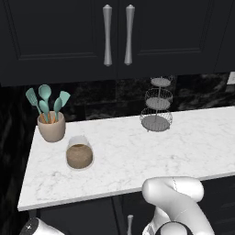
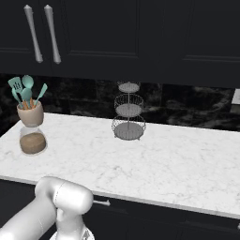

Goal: Pick the peeler from the drawer and place it on the counter.

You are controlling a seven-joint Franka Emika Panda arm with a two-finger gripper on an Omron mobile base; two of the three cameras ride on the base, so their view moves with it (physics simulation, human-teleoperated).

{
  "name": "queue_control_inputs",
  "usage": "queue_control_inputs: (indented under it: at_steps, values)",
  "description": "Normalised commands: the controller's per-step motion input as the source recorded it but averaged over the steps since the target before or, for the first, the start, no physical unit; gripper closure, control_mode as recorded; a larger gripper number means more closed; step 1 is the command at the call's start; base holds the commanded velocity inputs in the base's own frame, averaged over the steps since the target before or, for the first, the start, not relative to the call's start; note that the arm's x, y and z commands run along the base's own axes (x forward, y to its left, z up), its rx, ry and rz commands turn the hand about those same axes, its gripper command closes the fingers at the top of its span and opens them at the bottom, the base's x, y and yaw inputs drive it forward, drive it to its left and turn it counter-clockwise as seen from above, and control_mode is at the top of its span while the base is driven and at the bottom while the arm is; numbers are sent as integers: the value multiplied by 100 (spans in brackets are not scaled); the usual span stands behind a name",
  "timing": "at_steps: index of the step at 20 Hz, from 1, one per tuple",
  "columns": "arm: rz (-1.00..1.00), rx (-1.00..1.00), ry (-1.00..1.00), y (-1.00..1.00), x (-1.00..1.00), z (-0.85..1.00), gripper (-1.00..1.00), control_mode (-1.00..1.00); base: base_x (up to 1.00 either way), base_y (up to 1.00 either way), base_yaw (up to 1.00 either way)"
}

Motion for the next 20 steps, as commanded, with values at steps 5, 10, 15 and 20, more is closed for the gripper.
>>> queue_control_inputs:
  at_steps: [5, 10, 15, 20]
  values:
    - [1, 0, 0, 0, 0, -47, -100, -100, 0, 0, 0]
    - [1, -1, 0, 11, 0, -64, 100, -100, 0, 0, 0]
    - [2, -11, 0, -11, -15, -60, 100, -100, 0, 0, 0]
    - [0, -1, 0, -68, -53, -24, 100, -100, 0, 0, 0]
